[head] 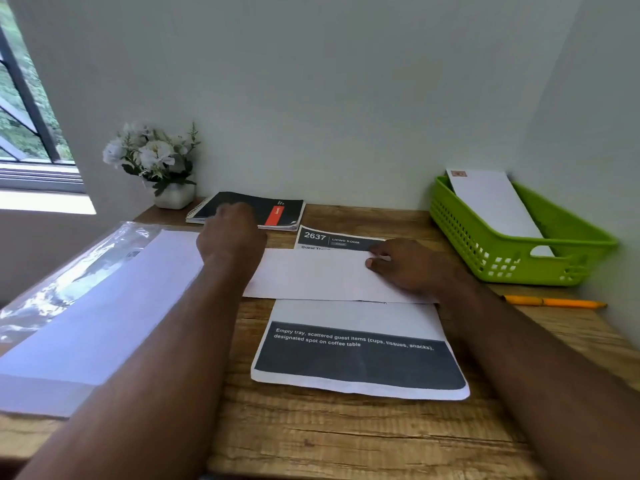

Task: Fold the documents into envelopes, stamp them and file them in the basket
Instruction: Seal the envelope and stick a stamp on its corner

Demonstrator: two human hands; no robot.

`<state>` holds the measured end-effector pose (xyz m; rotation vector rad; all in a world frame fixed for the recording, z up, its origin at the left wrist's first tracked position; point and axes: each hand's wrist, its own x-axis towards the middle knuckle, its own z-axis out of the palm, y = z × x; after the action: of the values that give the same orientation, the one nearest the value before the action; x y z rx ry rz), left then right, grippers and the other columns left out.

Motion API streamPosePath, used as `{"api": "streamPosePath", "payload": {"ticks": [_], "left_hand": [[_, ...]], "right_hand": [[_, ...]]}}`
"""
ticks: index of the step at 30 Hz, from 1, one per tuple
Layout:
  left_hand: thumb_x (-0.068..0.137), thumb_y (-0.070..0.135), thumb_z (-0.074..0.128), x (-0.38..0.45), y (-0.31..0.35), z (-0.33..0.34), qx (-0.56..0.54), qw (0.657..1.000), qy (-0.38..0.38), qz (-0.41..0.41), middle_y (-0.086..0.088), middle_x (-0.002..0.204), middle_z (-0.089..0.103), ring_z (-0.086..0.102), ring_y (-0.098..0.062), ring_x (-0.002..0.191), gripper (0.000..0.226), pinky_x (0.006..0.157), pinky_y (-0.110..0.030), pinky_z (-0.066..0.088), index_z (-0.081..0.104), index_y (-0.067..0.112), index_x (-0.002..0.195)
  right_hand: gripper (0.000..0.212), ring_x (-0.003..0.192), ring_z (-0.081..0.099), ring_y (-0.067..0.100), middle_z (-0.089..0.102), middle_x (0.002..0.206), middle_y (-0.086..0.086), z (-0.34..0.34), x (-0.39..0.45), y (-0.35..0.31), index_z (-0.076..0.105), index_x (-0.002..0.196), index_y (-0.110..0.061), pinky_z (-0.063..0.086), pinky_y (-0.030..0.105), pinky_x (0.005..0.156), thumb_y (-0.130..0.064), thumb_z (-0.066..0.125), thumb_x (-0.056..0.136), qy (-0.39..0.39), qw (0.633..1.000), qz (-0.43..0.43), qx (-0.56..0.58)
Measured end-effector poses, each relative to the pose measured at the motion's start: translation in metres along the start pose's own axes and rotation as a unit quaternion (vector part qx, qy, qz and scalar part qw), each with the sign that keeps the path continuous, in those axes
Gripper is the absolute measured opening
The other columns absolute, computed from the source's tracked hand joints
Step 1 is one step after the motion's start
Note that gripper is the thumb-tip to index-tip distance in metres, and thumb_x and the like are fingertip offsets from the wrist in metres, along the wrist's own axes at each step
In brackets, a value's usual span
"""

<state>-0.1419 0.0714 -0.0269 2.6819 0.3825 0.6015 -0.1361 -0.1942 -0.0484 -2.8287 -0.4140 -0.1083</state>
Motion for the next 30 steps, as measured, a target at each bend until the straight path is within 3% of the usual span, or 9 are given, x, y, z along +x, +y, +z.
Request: {"api": "streamPosePath", "payload": {"ticks": [4, 6, 9, 13, 17, 21, 23, 25, 30], "left_hand": [[0.085, 0.021, 0.069, 0.006, -0.008, 0.003, -0.001, 1.0, 0.022, -0.007, -0.015, 0.125, 0.05, 0.048, -0.037, 0.116, 0.033, 0.085, -0.045, 0.046, 0.063, 0.017, 0.117], [0.083, 0.027, 0.072, 0.01, -0.014, 0.007, 0.022, 0.999, -0.019, -0.026, -0.016, 0.128, 0.047, 0.044, -0.038, 0.12, 0.04, 0.091, -0.047, 0.044, 0.062, 0.017, 0.121], [0.083, 0.027, 0.073, 0.013, -0.021, 0.012, 0.021, 0.999, -0.03, -0.025, -0.015, 0.126, 0.048, 0.045, -0.037, 0.118, 0.038, 0.089, -0.047, 0.044, 0.066, 0.015, 0.118], [0.081, 0.022, 0.075, 0.013, -0.015, 0.013, -0.112, 0.993, 0.026, 0.038, -0.015, 0.111, 0.055, 0.056, -0.033, 0.101, 0.02, 0.088, -0.043, 0.051, 0.076, 0.016, 0.1], [0.074, 0.017, 0.082, -0.006, 0.019, 0.007, -0.35, 0.922, -0.001, 0.163, -0.003, 0.098, 0.058, 0.055, -0.008, 0.08, 0.019, 0.072, -0.005, 0.043, 0.075, 0.01, 0.09], [0.075, 0.008, 0.08, -0.023, 0.039, 0.015, -0.451, 0.861, -0.085, 0.218, -0.01, 0.097, 0.069, 0.064, -0.02, 0.077, 0.021, 0.066, -0.029, 0.055, 0.073, 0.001, 0.093], [0.075, 0.007, 0.079, -0.026, 0.042, 0.019, -0.463, 0.85, -0.117, 0.222, -0.011, 0.093, 0.072, 0.066, -0.019, 0.077, 0.021, 0.071, -0.033, 0.058, 0.074, 0.004, 0.095], [0.076, 0.011, 0.08, -0.029, 0.043, 0.022, -0.443, 0.855, -0.133, 0.234, -0.006, 0.092, 0.075, 0.07, -0.02, 0.083, 0.022, 0.079, -0.035, 0.058, 0.076, 0.008, 0.097], [0.077, 0.021, 0.081, -0.036, 0.046, 0.021, -0.432, 0.859, -0.14, 0.236, 0.004, 0.089, 0.075, 0.069, -0.009, 0.082, 0.02, 0.078, -0.026, 0.055, 0.076, 0.017, 0.097]], "right_hand": [[0.048, 0.142, 0.027, 0.021, 0.037, 0.151, 0.001, 0.005, 0.002, -0.003, 0.04, 0.143, -0.024, 0.018, 0.03, 0.116, -0.04, 0.043, 0.099, 0.054, 0.994, -0.098, -0.017], [0.054, 0.146, 0.014, 0.016, 0.025, 0.156, -0.005, 0.007, 0.0, -0.008, 0.032, 0.148, -0.028, 0.007, 0.025, 0.115, -0.047, 0.041, 0.098, 0.0, 0.993, -0.118, -0.001], [0.059, 0.148, 0.005, 0.015, 0.011, 0.16, -0.009, 0.015, 0.004, -0.009, 0.022, 0.149, -0.038, 0.005, 0.042, 0.12, -0.059, 0.03, 0.095, -0.096, 0.988, -0.11, -0.049], [0.062, 0.148, 0.0, 0.014, 0.005, 0.16, -0.012, 0.016, 0.006, -0.008, 0.016, 0.149, -0.041, 0.003, 0.046, 0.12, -0.065, 0.021, 0.092, -0.116, 0.984, -0.105, -0.087], [0.051, 0.14, 0.032, 0.01, 0.037, 0.15, -0.013, 0.008, 0.002, -0.01, 0.042, 0.141, -0.034, 0.021, 0.033, 0.117, -0.056, 0.038, 0.096, -0.023, 0.982, -0.117, 0.145], [0.042, 0.107, 0.061, -0.002, 0.06, 0.128, -0.007, -0.016, -0.007, -0.024, 0.053, 0.134, -0.02, 0.047, 0.011, 0.085, -0.027, 0.059, 0.093, 0.097, 0.879, -0.088, 0.459], [0.042, 0.1, 0.066, 0.005, 0.065, 0.122, 0.004, -0.021, -0.006, -0.028, 0.057, 0.128, -0.012, 0.051, 0.015, 0.081, -0.008, 0.064, 0.087, 0.1, 0.827, -0.092, 0.546], [0.04, 0.096, 0.069, 0.011, 0.07, 0.111, 0.007, -0.02, -0.005, -0.03, 0.062, 0.12, -0.009, 0.053, 0.019, 0.078, 0.001, 0.067, 0.082, 0.108, 0.816, -0.096, 0.56], [0.034, 0.094, 0.07, 0.017, 0.073, 0.102, 0.003, -0.019, -0.007, -0.03, 0.071, 0.111, -0.011, 0.055, 0.025, 0.083, -0.008, 0.076, 0.078, 0.156, 0.872, -0.107, 0.452]]}}
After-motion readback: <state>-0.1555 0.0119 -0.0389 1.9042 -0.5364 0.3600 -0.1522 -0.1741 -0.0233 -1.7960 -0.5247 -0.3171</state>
